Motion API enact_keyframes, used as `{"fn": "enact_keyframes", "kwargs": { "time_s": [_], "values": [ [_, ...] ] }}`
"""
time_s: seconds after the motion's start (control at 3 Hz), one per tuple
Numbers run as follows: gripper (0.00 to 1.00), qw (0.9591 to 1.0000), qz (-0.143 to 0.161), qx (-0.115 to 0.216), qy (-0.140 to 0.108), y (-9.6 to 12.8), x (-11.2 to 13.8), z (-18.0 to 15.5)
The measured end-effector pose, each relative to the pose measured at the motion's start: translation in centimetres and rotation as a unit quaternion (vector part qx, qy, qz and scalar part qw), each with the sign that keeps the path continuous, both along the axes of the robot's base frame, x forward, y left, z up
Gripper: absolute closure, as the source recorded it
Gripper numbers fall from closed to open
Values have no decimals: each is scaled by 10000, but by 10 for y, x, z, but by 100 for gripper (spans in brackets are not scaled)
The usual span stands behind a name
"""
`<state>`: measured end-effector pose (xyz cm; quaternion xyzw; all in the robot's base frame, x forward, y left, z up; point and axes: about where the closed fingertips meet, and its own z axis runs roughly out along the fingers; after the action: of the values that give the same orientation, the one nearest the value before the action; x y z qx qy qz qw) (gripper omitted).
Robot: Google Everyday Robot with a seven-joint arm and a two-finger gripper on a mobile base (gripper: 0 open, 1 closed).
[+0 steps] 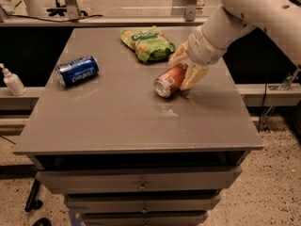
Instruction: Move coke can near pepsi can
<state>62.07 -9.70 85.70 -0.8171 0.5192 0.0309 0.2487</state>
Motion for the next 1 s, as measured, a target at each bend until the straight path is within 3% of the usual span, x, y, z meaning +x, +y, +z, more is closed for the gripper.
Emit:
{"fn": "enact_keyframes", "kwargs": {
  "time_s": [0.67,1.0],
  "values": [
    [87,10000,-39,-33,11,5,5,12],
    [100,9997,-226,-20,97,15,7,26]
  ]
}}
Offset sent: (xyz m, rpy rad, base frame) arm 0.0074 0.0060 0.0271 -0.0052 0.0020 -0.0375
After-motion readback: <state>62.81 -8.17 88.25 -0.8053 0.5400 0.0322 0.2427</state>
